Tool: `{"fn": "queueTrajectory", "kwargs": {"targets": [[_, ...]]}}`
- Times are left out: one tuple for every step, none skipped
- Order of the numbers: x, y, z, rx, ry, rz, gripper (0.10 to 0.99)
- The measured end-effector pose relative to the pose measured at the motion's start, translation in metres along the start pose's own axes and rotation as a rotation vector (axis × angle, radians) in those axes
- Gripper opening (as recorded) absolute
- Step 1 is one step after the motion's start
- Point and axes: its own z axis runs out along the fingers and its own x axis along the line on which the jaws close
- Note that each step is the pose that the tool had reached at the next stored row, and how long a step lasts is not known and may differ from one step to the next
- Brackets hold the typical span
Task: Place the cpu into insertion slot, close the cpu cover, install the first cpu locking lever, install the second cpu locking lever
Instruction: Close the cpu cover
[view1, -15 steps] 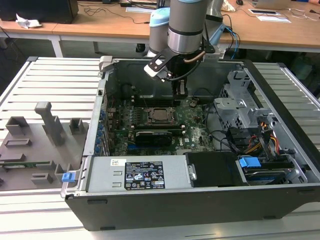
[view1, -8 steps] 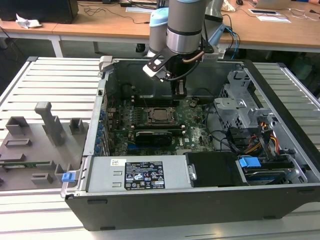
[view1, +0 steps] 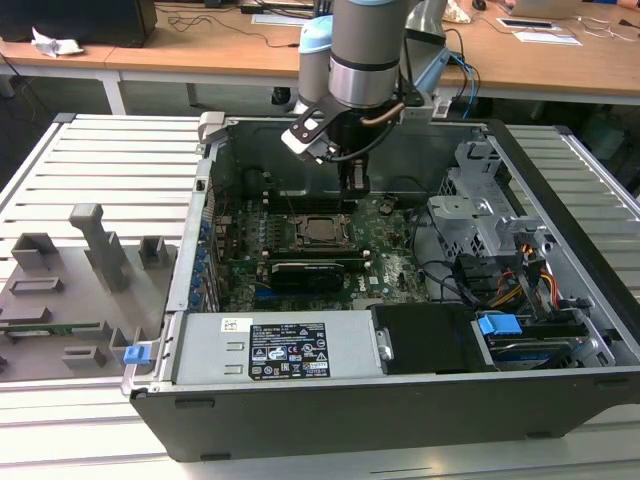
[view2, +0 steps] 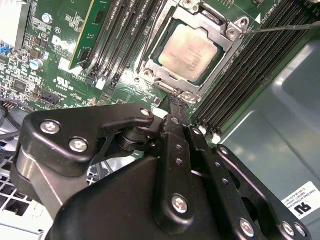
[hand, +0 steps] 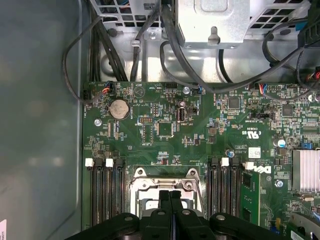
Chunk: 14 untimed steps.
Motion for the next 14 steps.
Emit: {"fn": "queueTrajectory", "kwargs": {"targets": [[0.0000, -0.0004, 0.0000, 0.000, 0.0000, 0.000, 0.106], [0.0000, -0.0008, 0.0000, 0.000, 0.0000, 0.000, 0.106], [0.0000, -0.0011, 0.0000, 0.000, 0.0000, 0.000, 0.106], [0.0000, -0.0017, 0.0000, 0.000, 0.0000, 0.000, 0.106], [0.0000, -0.0024, 0.0000, 0.000, 0.0001, 0.000, 0.106], [0.0000, -0.0029, 0.0000, 0.000, 0.0000, 0.000, 0.106], [0.0000, -0.0037, 0.0000, 0.000, 0.0000, 0.000, 0.106], [0.0000, -0.0046, -0.0001, 0.000, 0.0000, 0.000, 0.106], [0.0000, -0.0057, -0.0001, 0.000, 0.0000, 0.000, 0.106], [0.0000, -0.0069, -0.0001, 0.000, 0.0000, 0.000, 0.106], [0.0000, -0.0083, -0.0002, 0.000, 0.0000, 0.000, 0.106], [0.0000, -0.0097, -0.0002, 0.000, 0.0000, 0.000, 0.106], [0.0000, -0.0115, -0.0003, 0.000, 0.0000, 0.000, 0.106], [0.0000, -0.0131, -0.0003, 0.000, 0.0000, 0.000, 0.106]]}}
